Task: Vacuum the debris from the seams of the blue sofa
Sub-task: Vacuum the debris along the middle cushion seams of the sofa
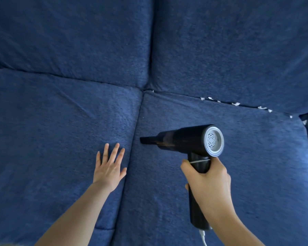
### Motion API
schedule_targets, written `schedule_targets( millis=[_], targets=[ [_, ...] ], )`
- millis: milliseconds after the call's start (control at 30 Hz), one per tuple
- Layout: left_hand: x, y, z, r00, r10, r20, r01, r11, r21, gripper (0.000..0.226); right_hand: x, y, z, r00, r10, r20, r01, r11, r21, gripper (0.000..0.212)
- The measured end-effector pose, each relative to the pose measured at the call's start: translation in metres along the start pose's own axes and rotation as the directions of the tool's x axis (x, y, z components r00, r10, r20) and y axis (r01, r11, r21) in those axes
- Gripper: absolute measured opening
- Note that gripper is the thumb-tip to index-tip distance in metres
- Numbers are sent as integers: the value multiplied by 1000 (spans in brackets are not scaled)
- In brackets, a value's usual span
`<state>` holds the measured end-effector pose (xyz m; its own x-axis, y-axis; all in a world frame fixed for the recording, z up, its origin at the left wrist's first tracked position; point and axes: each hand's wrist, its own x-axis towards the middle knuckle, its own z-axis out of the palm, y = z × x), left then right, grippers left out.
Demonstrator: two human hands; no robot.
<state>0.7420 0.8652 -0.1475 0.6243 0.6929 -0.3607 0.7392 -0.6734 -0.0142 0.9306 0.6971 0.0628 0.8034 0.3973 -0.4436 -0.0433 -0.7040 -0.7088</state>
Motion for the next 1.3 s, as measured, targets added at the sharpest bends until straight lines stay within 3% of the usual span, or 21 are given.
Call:
schedule_targets(
  millis=[367, 700, 1033, 1167, 1300],
  targets=[
    [53, -15, 4, 966, 169, -194, -152, 983, 101, 79, 64, -43, 48, 996, -15, -90, 21, 997, 69, 20],
    [103, -17, -12, 949, 233, -211, -219, 972, 89, 79, 104, -75, 51, 975, -8, -221, 36, 991, 125, 18],
    [113, -19, -14, 941, 267, -210, -254, 963, 89, 78, 136, -94, 70, 968, -35, -249, 50, 997, 53, 25],
    [115, -4, -21, 947, 235, -220, -232, 972, 43, 64, 140, -94, 57, 974, -59, -218, 63, 998, 10, 23],
    [122, 29, -27, 934, 324, -153, -329, 944, -8, 65, 136, -86, 39, 973, -69, -220, 73, 997, 9, 23]
  ],
)
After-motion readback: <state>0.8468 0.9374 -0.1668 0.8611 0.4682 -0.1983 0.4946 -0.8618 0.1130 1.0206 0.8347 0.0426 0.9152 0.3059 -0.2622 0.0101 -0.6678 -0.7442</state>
